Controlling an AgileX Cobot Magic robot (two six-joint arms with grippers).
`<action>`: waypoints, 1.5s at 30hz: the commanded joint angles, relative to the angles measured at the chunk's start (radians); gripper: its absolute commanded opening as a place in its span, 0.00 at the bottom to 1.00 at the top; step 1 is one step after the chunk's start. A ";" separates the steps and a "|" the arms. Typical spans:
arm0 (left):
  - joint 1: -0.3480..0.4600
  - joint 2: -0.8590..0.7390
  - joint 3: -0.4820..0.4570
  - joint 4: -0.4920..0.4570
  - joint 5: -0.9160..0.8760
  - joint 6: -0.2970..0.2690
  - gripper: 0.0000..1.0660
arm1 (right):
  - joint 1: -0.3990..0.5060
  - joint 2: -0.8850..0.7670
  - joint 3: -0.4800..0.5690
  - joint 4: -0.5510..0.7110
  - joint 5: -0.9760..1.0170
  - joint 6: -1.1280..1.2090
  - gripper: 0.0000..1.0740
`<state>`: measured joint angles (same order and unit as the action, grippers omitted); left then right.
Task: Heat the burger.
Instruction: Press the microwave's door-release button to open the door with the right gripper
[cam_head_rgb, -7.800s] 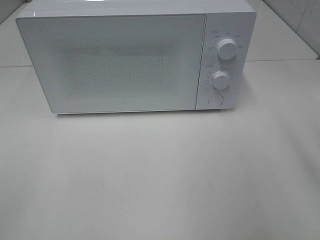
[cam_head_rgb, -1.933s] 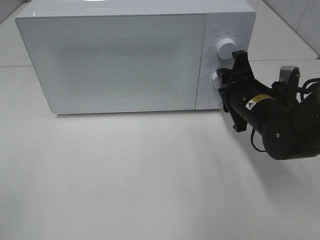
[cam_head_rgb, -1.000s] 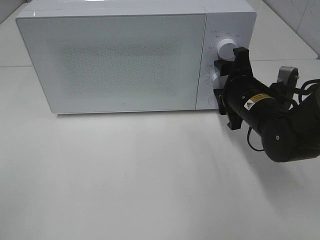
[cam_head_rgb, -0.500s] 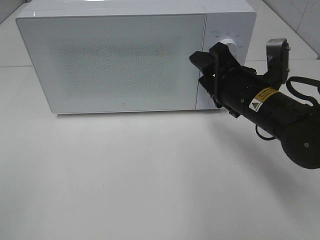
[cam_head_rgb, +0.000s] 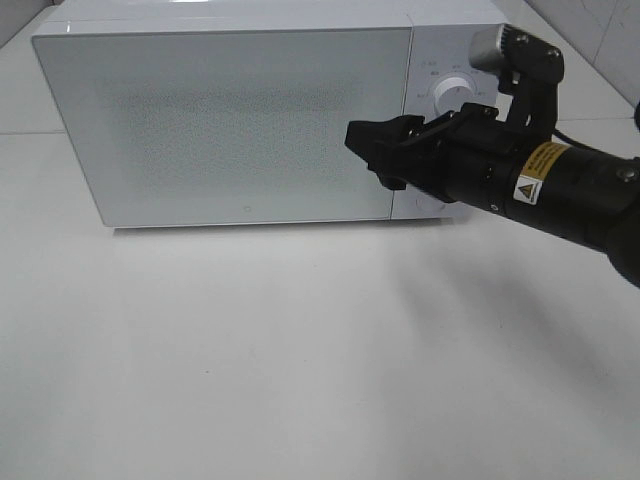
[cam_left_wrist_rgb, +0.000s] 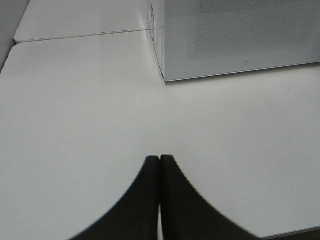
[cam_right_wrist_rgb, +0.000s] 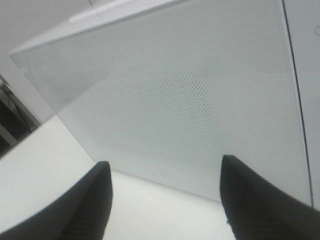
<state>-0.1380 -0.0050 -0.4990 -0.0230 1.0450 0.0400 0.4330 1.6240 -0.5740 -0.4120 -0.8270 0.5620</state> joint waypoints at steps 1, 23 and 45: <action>0.003 -0.009 0.003 -0.012 -0.009 0.003 0.00 | -0.003 -0.064 -0.052 -0.125 0.225 -0.036 0.56; 0.003 -0.009 0.003 -0.012 -0.009 0.003 0.00 | 0.000 -0.192 -0.242 -0.273 1.137 0.193 0.52; 0.003 -0.009 0.003 -0.012 -0.009 0.003 0.00 | -0.223 -0.192 -0.356 0.273 1.655 -0.329 0.52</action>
<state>-0.1380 -0.0050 -0.4990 -0.0240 1.0450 0.0400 0.2420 1.4380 -0.9230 -0.1560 0.7980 0.2470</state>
